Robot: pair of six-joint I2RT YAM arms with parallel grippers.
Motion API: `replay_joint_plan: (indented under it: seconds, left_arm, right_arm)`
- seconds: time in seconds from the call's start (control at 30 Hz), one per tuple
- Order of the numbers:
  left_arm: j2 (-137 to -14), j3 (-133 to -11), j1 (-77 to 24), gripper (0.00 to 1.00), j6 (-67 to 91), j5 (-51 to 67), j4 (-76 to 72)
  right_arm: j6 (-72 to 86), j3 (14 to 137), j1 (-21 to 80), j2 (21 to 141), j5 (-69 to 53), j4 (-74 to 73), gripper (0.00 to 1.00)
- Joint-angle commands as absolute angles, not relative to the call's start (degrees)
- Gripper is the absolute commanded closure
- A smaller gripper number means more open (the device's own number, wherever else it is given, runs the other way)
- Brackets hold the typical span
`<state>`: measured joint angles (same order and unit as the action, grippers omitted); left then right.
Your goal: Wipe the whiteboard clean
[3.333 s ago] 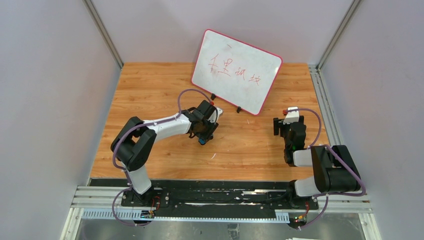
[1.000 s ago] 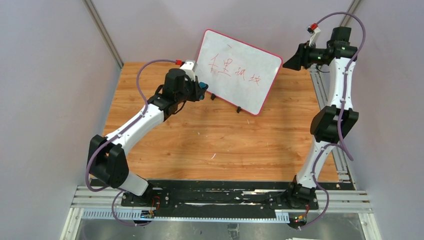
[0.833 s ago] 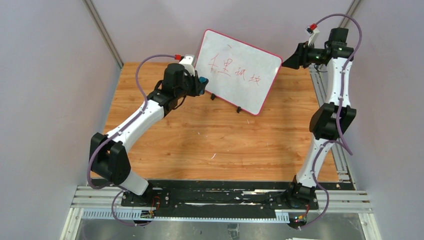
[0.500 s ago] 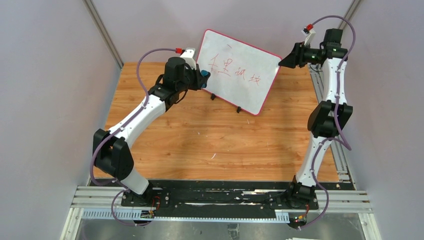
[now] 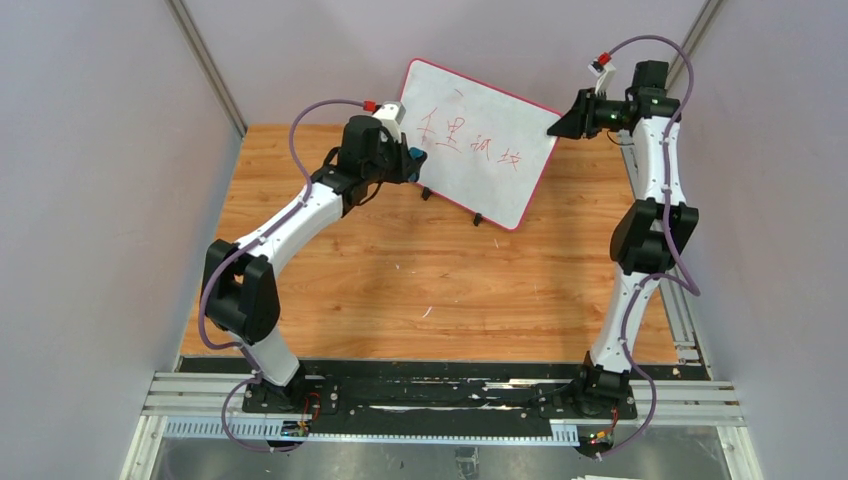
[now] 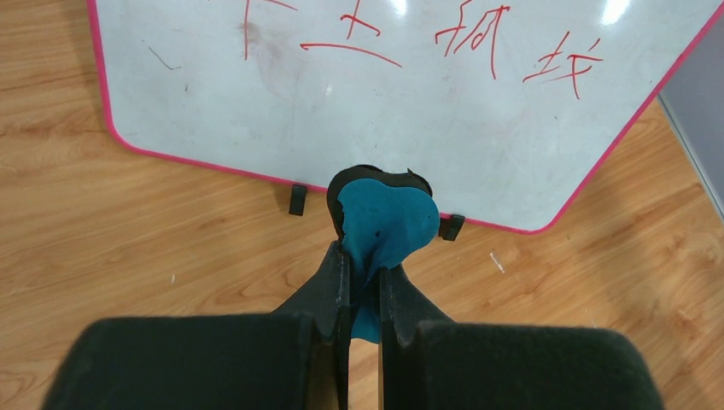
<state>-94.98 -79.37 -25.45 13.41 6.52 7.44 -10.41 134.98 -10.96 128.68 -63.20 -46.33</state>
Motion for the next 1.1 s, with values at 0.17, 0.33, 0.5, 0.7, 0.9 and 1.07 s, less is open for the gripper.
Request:
replay_joint_plan:
  seconds: [0.17, 0.33, 0.5, 0.7, 0.9, 1.07]
  left_arm:
    - [-97.5, -84.6, -24.8, 1.0, 14.2, 8.3, 4.9]
    - [-98.0, -85.2, -24.8, 1.0, 14.9, 8.8, 3.5]
    - [-100.3, -87.3, -24.8, 1.0, 15.2, 9.7, 3.1]
    - [-105.0, -92.4, -24.8, 1.0, 16.2, 11.6, 3.3]
    - [-109.0, -95.7, -24.8, 1.0, 17.6, 12.5, 1.6]
    - [-112.3, -97.5, -24.8, 1.0, 18.0, 10.8, -0.8]
  right_arm:
    - [-11.1, 133.0, -9.0, 127.8, -64.6, -46.2, 0.75]
    - [-11.3, 132.7, -8.9, 127.7, -64.6, -46.2, 0.78]
    - [-11.6, 132.5, -9.0, 127.5, -64.6, -46.2, 0.88]
    - [-11.5, 132.6, -8.9, 127.6, -64.5, -46.2, 0.99]
    - [-11.7, 132.8, -9.0, 127.5, -64.2, -46.2, 1.0]
    - [-11.8, 133.1, -8.9, 127.8, -64.3, -46.2, 0.99]
